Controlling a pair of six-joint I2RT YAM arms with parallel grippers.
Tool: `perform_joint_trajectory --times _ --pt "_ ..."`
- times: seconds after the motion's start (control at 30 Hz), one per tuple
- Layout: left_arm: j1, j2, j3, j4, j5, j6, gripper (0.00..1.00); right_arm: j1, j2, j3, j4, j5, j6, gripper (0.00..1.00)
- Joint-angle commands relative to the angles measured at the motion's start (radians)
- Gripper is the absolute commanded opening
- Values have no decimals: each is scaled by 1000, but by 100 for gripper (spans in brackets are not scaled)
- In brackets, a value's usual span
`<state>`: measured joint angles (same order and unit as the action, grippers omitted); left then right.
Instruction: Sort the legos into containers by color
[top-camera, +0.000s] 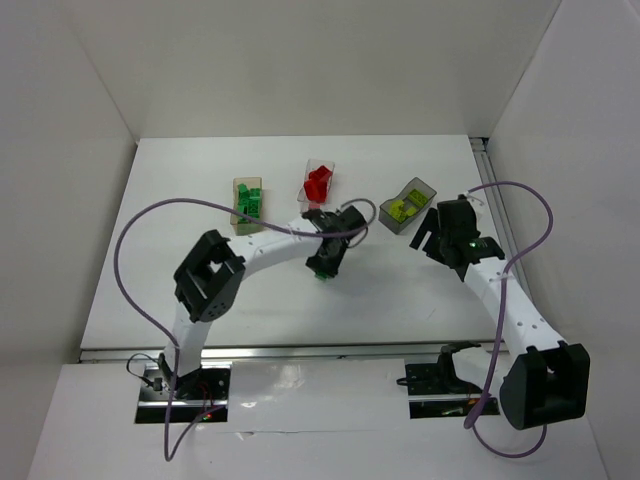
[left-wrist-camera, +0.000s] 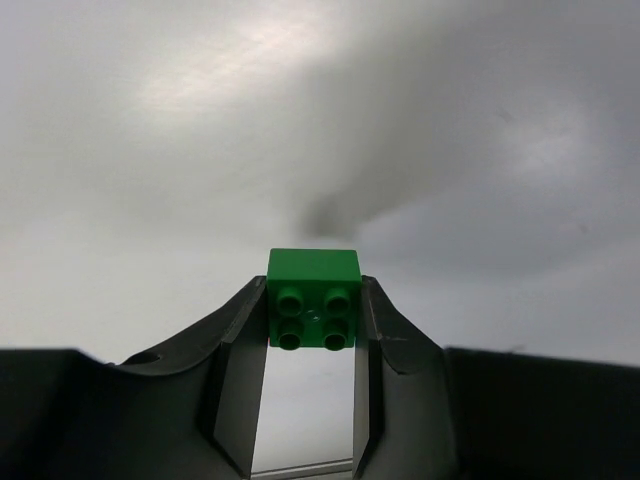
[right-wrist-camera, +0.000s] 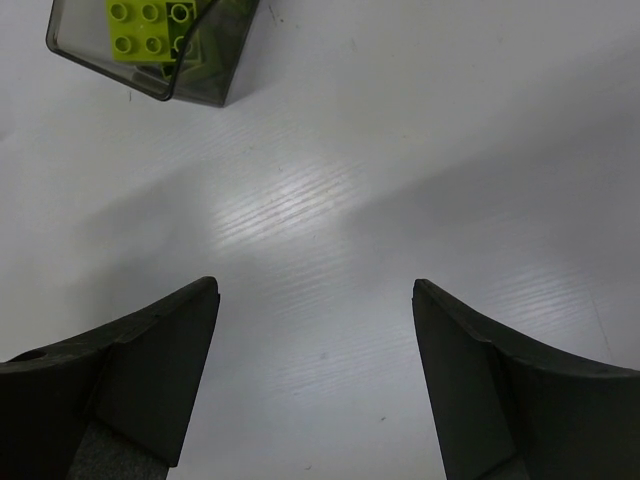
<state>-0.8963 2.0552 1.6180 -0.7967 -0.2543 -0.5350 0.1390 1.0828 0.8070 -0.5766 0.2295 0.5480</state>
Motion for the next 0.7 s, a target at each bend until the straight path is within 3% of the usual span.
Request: perform_joint_trajectory --times 0.0,0.27,0.5,0.6,0.63,0.67 --pt "167 -127 52 -82 -59 -37 25 -7 -1 24 23 -13 -14 85" --pt "492 -113 144 -73 -59 -48 25 -16 20 34 10 -27 -14 85" --pt "635 19 334 -58 -48 -14 32 -16 29 24 11 -47 -5 85" --pt "669 86 400 -58 -16 16 48 -16 29 34 11 -47 -5 85" --pt "678 103 416 -58 6 17 65 -16 29 43 11 -47 -5 85" --pt "694 132 430 -58 21 29 72 -16 29 43 11 -47 -5 85"
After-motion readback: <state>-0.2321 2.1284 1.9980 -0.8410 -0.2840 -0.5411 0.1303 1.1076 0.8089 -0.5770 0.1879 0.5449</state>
